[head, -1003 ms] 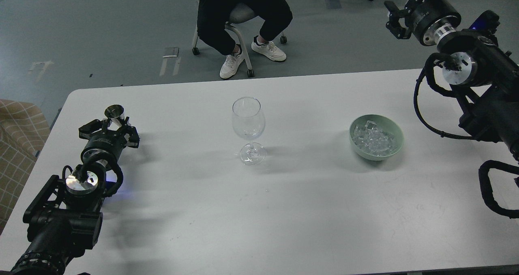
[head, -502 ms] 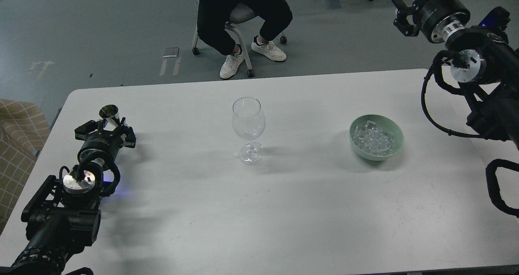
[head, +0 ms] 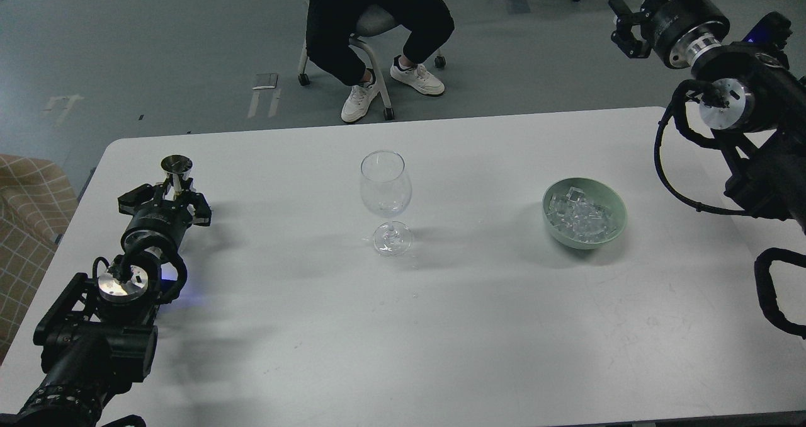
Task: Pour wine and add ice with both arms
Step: 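Close the left gripper on the jigger and lift it slightly, then carry the jigger with the left gripper toward the wine glass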
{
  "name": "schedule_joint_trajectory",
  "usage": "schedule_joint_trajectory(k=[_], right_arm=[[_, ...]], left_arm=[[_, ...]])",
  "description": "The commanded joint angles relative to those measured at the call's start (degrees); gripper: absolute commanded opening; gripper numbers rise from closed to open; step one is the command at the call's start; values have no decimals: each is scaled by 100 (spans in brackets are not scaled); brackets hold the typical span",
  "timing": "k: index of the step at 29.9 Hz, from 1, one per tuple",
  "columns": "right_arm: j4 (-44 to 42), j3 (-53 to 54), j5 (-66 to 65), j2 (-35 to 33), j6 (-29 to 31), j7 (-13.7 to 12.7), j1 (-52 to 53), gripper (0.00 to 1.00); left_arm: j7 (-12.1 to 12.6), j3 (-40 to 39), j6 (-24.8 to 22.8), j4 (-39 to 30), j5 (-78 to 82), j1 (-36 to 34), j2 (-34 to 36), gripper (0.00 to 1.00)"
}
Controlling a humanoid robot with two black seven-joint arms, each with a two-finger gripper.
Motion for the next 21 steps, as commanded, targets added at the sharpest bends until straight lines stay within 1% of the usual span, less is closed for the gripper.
schedule_joint_trajectory(k=[1,8,15,21], right_arm=[[-1,1,8,-2,0,0,-3,100],[-1,1,-1,-2,0,0,6,100],[-1,1,-1,-2,0,0,-3,100],[-1,1,-1,-2,0,0,5,100]], left_arm=[[-1,-15,-34,3,-10,2,0,30],[-9,-50,-175,-6,-115,2,9,30],[-9,-58,-596,-15,-133,37,9,25],[-9,-67,-807,-67,-247,72,18,25]])
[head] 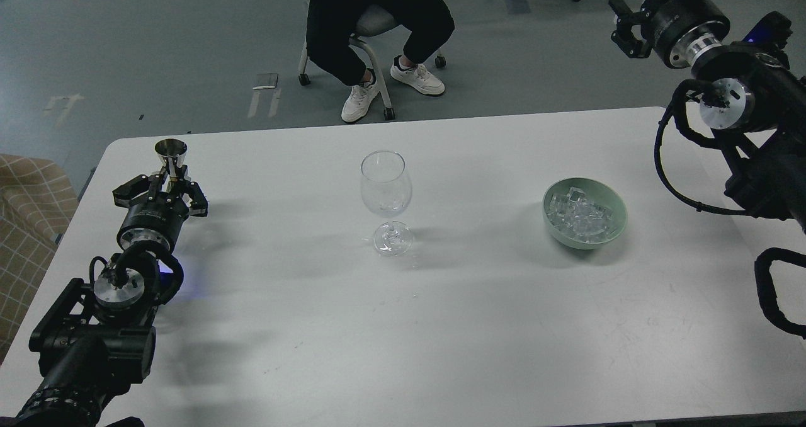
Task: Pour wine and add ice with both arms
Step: 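Carry the jigger with the left gripper toward the wine glass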
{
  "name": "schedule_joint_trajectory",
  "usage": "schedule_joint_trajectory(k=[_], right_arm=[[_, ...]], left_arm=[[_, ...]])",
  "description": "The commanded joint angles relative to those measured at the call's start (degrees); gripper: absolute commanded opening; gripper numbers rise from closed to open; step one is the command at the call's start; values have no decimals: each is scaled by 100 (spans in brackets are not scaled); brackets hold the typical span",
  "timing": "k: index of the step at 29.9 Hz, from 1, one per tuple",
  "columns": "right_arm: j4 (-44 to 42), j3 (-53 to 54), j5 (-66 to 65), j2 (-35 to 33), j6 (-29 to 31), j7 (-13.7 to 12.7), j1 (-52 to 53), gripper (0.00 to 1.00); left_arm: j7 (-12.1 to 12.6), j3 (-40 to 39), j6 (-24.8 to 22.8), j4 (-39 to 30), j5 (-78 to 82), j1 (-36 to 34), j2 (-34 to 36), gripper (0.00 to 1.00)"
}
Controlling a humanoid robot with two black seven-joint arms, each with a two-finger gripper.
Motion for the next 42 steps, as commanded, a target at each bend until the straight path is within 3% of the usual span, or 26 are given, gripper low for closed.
schedule_joint_trajectory(k=[1,18,27,31,42], right_arm=[[0,0,-1,1,0,0,5,100],[9,0,-1,-26,0,0,5,100],[9,0,-1,-43,0,0,5,100],[9,-8,-1,-52,0,0,5,100],[18,-17,-1,-70,0,0,5,100]], left_arm=[[0,-2,-140,-33,-45,18,6,25],[-27,-274,-817,-59,-212,35,24,21],[-27,-265,-866,-77,-203,105,24,11],[-27,-256,-866,-278,-195,158,24,4],[0,-169,-866,-1481,-195,518,-195,0]])
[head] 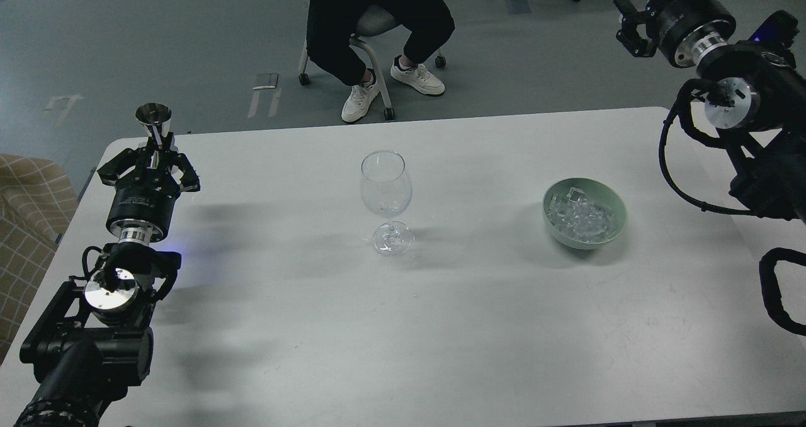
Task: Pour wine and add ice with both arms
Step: 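Carry the jigger with the left gripper toward the wine glass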
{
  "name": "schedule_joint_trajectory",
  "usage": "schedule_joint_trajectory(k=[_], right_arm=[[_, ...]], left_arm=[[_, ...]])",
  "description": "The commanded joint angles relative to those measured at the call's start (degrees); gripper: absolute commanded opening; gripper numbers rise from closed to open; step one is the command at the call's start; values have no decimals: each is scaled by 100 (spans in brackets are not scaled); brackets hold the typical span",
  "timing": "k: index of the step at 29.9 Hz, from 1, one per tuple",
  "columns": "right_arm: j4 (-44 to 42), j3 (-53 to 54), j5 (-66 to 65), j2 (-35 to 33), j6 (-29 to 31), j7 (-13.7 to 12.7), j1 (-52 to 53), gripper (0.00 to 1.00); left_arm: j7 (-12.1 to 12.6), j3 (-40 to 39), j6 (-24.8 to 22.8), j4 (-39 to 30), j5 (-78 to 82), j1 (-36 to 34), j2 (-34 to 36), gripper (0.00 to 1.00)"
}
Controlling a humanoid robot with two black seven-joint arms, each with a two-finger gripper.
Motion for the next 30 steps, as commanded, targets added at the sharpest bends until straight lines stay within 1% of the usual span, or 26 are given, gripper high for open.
schedule_joint_trajectory(k=[1,2,3,4,6,8,10,12,15,19,22,30], right_arm=[[-4,-5,0,-1,0,0,16,100],[-4,-5,0,-1,0,0,16,100],[-4,-5,0,-1,0,0,16,100],[-4,-5,0,-1,0,0,16,100],[-4,-5,0,-1,0,0,7,100],[-4,-5,0,-9,0,0,7,100],[-4,-5,0,-9,0,0,-2,100],[4,-5,0,-9,0,0,-11,100],[4,-5,9,-9,0,0,-37,100],[-4,-5,0,-9,0,9,-55,100],[-4,-5,0,-9,0,18,-55,100],[-4,-5,0,-18,0,18,-55,100]], left_arm=[[18,35,2,-527,1,174,-156,0],[27,35,137,-868,1,252,-165,0],[36,44,417,-1289,10,314,-174,0],[36,44,420,-1294,10,315,-174,0],[88,44,962,-1880,10,376,-191,0],[150,44,1262,-2136,18,411,-200,0],[168,114,1430,-2286,27,420,-235,0],[168,280,1544,-2357,27,411,-226,0],[177,316,1694,-2445,19,420,-244,0],[177,360,1905,-2769,27,551,-296,0],[177,387,2071,-3041,36,701,-489,0],[141,773,2142,-3421,98,1053,-578,0]])
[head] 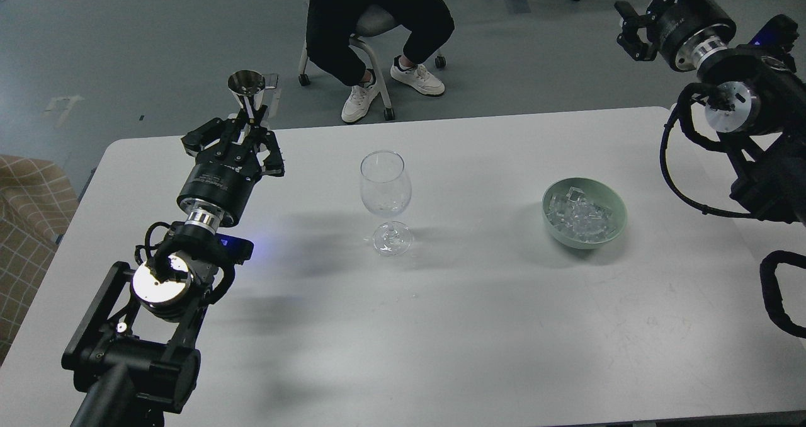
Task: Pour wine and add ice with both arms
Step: 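Carry the jigger with the left gripper toward the wine glass, then position the jigger just above the wine glass rim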
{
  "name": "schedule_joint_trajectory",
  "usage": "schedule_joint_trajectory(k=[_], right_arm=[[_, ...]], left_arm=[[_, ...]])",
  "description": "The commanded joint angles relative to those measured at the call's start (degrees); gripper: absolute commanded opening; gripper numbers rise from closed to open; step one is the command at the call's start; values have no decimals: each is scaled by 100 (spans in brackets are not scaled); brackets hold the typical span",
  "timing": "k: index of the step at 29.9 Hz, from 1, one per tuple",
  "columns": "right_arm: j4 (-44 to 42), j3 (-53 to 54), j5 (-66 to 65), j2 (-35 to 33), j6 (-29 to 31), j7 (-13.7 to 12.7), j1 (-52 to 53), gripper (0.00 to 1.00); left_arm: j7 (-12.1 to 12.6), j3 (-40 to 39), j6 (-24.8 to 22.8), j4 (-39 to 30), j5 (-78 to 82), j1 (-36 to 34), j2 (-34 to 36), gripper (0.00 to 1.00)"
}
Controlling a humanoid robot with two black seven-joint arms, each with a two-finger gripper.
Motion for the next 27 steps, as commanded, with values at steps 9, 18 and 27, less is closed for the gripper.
schedule_joint_trajectory(k=[9,18,27], right_arm=[[-4,0,-1,-39,0,8,0,100],[-4,0,-1,-74,0,8,-8,100],[-4,9,8,-74,0,17,-8,100]], left_arm=[[7,246,23,-219,203,114,99,0],[121,405,41,-412,591,97,144,0],[148,748,129,-588,740,114,188,0]])
